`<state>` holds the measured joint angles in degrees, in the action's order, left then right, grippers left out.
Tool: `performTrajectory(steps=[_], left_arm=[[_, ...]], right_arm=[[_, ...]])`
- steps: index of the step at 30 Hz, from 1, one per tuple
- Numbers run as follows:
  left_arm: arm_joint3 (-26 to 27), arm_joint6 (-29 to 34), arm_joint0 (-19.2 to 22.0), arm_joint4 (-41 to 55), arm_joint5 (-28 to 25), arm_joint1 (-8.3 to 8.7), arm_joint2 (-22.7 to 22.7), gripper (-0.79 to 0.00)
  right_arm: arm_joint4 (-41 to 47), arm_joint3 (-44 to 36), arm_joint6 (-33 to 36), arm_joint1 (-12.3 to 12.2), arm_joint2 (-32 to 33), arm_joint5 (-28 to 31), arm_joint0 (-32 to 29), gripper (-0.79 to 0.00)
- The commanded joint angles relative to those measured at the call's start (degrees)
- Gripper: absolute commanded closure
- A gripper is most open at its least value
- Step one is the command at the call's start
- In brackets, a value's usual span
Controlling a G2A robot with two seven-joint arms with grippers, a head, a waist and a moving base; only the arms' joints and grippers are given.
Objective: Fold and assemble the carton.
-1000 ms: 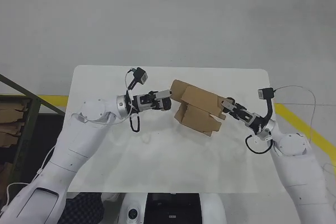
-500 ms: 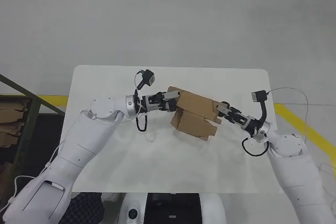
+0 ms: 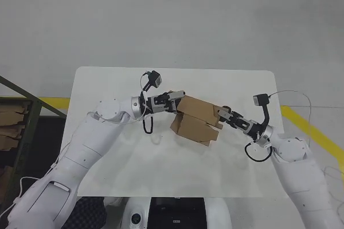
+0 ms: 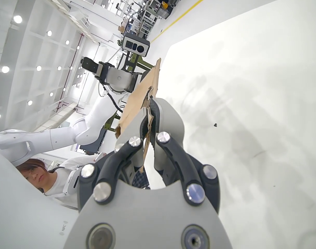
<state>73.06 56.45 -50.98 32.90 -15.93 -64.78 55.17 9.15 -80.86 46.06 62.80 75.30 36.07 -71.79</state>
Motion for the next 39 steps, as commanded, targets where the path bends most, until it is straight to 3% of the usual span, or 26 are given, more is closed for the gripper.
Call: performTrajectory(steps=[1,16,23,29,39], left_arm=[[0.23,0.31,-0.14,0.03,-0.13,-0.03,0.24,-0.785],[2.81,0.00,-1.72,-0.46,-0.77,-0.23,1.80,-0.785],[3.39,-0.04,-2.09,-1.32,-0.40,-0.27,2.45,-0.388],[4.08,-0.05,-2.66,-1.25,-0.32,-0.31,3.14,-0.323],[3.68,-0.17,-2.55,-2.95,0.47,-0.58,3.01,-0.323]], right_arm=[[0.10,0.14,-0.25,-0.01,-0.09,-0.11,-0.02,0.000],[0.51,0.35,-0.78,-0.12,-0.83,-0.99,0.17,0.000],[0.41,0.50,-0.84,-0.20,-1.04,-0.88,0.15,0.000],[0.41,0.69,-0.71,-0.28,-1.20,-0.49,0.11,0.000],[0.18,0.34,-0.50,-0.44,-1.41,-0.44,0.16,0.000]])
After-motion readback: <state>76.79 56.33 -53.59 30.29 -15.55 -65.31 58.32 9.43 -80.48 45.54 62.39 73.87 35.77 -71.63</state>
